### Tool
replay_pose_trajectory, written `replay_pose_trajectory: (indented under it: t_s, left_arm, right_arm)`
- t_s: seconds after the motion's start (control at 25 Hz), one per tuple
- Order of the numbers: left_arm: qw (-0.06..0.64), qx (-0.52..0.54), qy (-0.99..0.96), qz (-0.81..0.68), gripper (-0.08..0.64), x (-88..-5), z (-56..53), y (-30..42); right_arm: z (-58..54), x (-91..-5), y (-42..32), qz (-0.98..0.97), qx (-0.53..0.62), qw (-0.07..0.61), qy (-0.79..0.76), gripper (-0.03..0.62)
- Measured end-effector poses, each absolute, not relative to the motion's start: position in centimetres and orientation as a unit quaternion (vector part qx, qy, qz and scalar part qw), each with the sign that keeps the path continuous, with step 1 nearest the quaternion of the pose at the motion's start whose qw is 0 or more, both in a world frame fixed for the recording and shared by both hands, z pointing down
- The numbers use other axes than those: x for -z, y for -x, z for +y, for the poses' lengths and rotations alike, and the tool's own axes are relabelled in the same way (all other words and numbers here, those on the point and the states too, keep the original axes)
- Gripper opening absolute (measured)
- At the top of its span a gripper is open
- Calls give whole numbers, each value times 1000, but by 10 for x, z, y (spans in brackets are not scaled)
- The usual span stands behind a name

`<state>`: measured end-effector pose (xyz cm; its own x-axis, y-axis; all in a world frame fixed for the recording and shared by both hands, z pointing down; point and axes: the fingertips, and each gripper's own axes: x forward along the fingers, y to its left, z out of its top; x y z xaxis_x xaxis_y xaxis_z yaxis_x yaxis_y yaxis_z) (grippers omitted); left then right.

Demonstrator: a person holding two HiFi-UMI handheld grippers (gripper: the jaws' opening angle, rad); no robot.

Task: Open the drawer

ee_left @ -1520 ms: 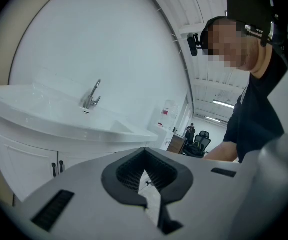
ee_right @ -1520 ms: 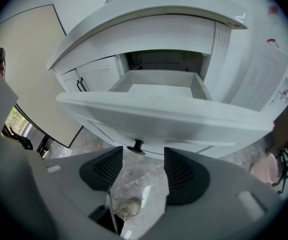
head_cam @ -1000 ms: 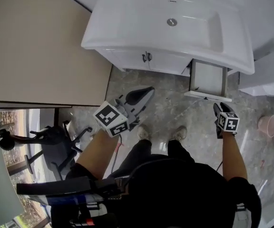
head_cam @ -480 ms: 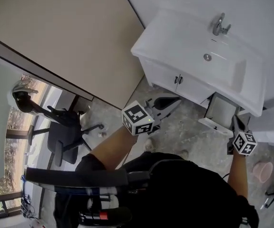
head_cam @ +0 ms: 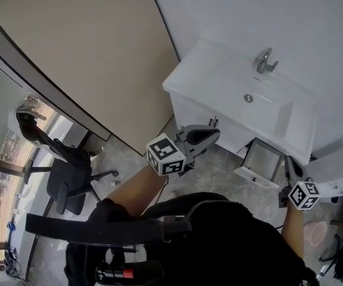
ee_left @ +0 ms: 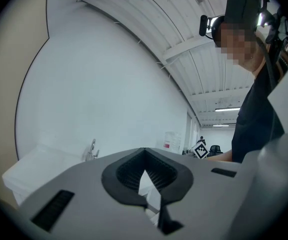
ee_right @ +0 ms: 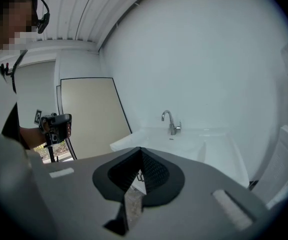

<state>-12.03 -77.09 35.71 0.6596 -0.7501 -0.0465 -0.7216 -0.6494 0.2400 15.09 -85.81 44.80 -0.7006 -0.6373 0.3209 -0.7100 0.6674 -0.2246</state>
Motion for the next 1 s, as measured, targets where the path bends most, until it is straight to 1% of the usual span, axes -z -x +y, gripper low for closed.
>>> replay_pose_trajectory:
  t_s: [0.28, 0.6, 0.84, 1.0]
  left_arm:
    - [77, 95, -914, -387, -6, -326, -764, 123]
    - [58, 114, -918, -376, -6, -302, -751, 146]
    - [54, 116, -918, -376, -6, -291, -734, 157]
    - [58, 117, -917, -377, -6, -287, -726, 158]
  right_arm:
    - [-843, -385, -150, -911, -136, 72, -383, 0]
    - [-819, -334, -128, -914, -104, 51, -389, 0]
    - [-793, -303, -117, -917, -84, 38, -388, 0]
    - [-783, -298, -115, -919, -71, 39, -386, 0]
